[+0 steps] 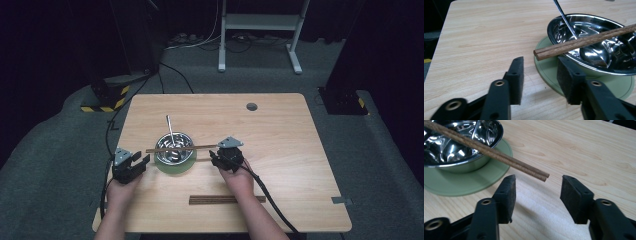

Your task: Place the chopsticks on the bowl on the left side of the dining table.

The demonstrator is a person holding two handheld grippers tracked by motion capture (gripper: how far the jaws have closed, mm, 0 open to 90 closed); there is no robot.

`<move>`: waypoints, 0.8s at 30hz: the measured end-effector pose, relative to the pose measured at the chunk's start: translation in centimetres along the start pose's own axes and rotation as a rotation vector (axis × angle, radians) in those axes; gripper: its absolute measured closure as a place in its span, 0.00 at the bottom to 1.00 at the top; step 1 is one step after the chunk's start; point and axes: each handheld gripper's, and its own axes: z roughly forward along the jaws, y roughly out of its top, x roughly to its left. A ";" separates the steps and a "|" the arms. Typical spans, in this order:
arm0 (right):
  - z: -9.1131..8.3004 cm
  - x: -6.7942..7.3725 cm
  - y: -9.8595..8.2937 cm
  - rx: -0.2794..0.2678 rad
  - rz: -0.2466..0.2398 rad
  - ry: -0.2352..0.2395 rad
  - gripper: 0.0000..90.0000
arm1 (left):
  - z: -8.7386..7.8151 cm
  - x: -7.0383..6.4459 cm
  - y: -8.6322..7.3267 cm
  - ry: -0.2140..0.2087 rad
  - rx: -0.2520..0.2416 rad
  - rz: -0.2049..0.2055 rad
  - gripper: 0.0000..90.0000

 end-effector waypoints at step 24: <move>0.4 0.6 -0.4 0.008 -0.010 -0.049 0.84 | 0.4 0.0 0.0 0.016 -0.012 -0.018 0.74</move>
